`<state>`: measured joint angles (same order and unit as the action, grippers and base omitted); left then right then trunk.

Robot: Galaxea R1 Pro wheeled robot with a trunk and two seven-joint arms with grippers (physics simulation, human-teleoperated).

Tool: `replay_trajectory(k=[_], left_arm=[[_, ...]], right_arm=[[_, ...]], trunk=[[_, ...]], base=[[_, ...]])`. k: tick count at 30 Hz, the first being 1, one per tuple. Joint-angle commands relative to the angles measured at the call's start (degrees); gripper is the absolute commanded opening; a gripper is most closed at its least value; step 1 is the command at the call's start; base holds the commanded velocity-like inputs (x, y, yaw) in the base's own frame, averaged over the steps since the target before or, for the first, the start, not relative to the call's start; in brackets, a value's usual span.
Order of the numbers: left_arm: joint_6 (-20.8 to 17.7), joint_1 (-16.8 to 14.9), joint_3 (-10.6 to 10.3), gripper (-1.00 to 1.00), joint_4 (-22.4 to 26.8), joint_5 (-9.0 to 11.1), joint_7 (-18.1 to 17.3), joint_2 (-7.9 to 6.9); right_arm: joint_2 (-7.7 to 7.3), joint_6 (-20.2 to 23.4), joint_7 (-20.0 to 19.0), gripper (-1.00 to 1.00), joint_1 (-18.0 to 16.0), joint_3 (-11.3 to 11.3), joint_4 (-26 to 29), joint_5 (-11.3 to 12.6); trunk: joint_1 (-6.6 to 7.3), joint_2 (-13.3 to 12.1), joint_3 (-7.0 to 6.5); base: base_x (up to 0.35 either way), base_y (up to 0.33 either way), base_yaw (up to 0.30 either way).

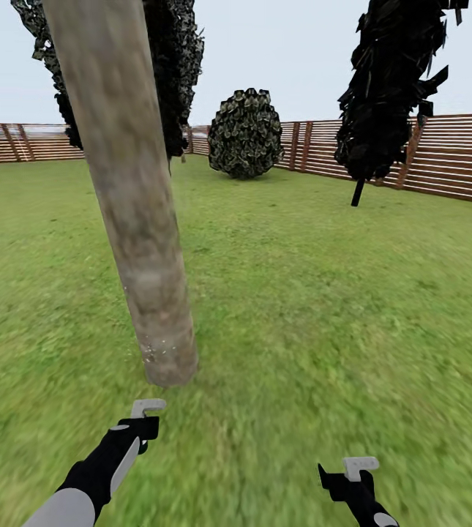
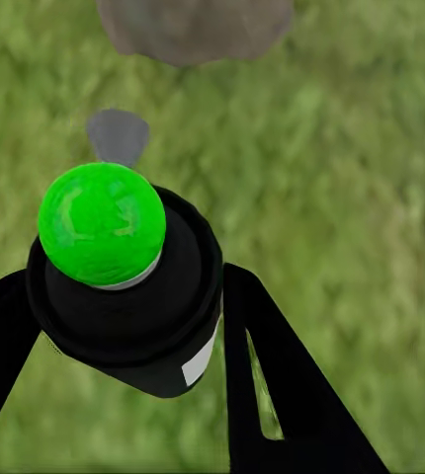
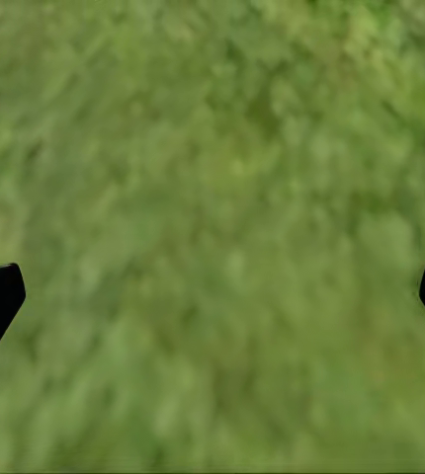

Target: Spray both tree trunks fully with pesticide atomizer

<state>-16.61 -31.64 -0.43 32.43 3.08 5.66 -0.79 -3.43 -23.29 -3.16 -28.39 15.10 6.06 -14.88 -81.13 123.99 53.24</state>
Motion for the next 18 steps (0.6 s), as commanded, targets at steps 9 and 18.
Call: replay_trajectory(k=[9,18], left_arm=[[0.5,0.0,0.2,-1.0,0.2,0.3,0.0,-0.19],[0.1,-0.9,0.0,-1.0,4.4,0.1,0.3,0.08]], right_arm=[[0.0,0.0,0.0,1.0,0.0,-0.1,-0.1,0.0],[0.0,0.0,0.0,1.0,0.0,0.0,-0.1,0.0]], trunk=[[0.0,0.0,0.0],[0.0,0.0,0.0]], base=[[-0.029,-0.118,0.001],[-0.249,0.0,0.0]])
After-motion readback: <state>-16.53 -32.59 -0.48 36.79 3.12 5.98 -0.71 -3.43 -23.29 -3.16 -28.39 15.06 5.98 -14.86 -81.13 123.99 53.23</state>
